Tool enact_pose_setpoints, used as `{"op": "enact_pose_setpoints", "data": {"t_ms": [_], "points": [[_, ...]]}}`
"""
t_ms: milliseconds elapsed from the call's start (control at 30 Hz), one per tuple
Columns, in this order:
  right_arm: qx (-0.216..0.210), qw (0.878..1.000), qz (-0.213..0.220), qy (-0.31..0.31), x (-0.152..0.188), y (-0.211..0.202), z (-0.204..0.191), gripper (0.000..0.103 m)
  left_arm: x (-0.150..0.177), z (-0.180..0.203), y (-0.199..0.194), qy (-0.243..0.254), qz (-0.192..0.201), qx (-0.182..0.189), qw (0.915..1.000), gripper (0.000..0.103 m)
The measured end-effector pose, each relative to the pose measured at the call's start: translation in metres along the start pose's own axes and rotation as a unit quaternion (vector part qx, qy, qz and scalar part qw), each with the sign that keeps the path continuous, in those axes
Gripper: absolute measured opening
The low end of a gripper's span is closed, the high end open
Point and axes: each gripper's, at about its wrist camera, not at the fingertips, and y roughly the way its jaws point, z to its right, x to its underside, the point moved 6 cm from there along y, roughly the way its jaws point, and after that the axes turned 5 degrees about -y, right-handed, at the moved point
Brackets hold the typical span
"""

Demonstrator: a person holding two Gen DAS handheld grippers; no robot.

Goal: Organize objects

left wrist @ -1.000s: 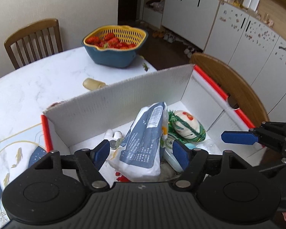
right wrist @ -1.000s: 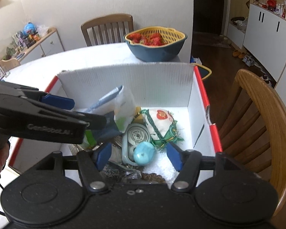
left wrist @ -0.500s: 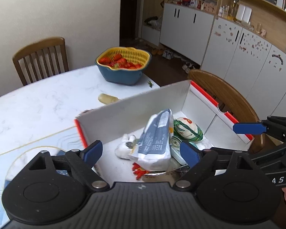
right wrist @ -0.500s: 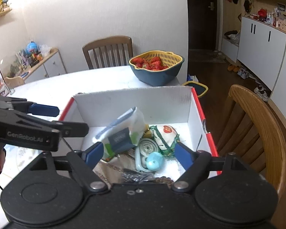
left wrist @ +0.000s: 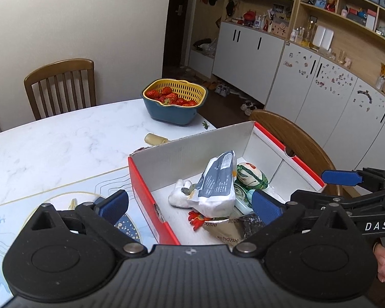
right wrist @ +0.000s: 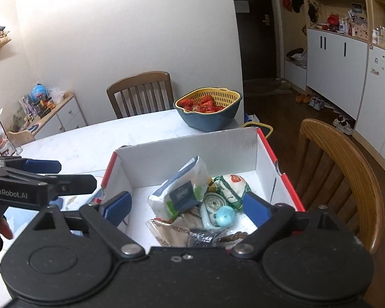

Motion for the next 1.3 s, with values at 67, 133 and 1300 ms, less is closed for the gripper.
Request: {"op": "enact_pose_setpoints", "data": {"t_ms": [67,133,1300], "points": [[0.002,1.000,0.005,0.005,0.001,-0.005,-0.004,0.095,0.001,-0.001,-0.006,0.003,0.005,0.002,1.0000,0.103],[0.004,1.000,0.012,0.011,0.002,-0.011,-0.008,0.098,0.003,-0.002,-0.012,0.008,0.007,0.004,0.9999,0.103],[0.060,0.995,0.054,0.056,0.026,-0.056,-0.064,0.102,0.036,-0.028,-0.055,0.045,0.007,0.050,0.9977,0.103]]}}
